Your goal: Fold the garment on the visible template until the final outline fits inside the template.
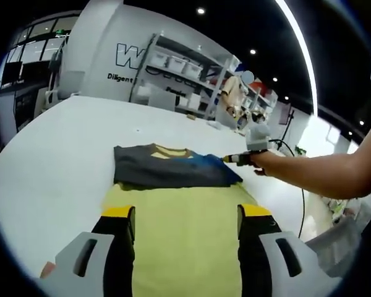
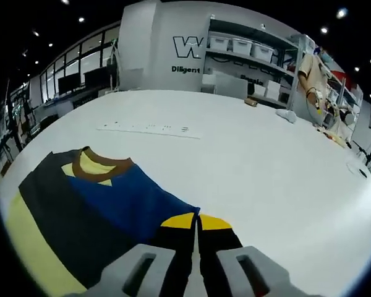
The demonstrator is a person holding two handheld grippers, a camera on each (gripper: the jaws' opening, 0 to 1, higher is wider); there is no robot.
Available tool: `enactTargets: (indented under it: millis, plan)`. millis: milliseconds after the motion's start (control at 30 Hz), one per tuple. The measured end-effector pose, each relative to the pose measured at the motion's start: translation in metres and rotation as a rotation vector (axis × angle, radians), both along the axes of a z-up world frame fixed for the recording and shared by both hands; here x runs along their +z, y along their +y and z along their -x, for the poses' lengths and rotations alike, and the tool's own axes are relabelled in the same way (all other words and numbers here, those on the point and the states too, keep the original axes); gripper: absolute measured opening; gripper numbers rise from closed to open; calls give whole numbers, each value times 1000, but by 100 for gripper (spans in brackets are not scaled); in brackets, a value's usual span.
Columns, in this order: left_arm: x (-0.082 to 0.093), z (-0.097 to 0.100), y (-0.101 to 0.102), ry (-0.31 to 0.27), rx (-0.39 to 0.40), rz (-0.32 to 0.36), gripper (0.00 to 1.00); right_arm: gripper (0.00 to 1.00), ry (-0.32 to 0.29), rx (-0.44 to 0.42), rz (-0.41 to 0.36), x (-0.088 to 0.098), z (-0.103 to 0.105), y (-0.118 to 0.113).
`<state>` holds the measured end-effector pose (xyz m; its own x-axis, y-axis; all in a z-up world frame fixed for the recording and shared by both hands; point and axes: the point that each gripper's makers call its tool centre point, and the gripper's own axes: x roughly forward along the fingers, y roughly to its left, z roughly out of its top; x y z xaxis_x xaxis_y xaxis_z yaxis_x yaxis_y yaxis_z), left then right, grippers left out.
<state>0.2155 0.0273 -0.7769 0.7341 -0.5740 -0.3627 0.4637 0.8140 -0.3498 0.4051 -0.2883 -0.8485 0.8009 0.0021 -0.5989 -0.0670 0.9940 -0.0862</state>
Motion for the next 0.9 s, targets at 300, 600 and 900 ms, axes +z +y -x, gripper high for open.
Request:
enactTargets:
  millis: [300, 600, 900]
  plan:
    - [0, -1, 0, 3, 1, 1, 62, 0, 16, 17, 36, -9, 1, -1]
    - [-2, 0, 1, 4, -2, -8, 62, 1, 0, 8, 13, -1, 4, 0]
    - [-4, 2, -1, 7, -12, -22, 62, 2, -46, 15, -1, 18, 14, 1]
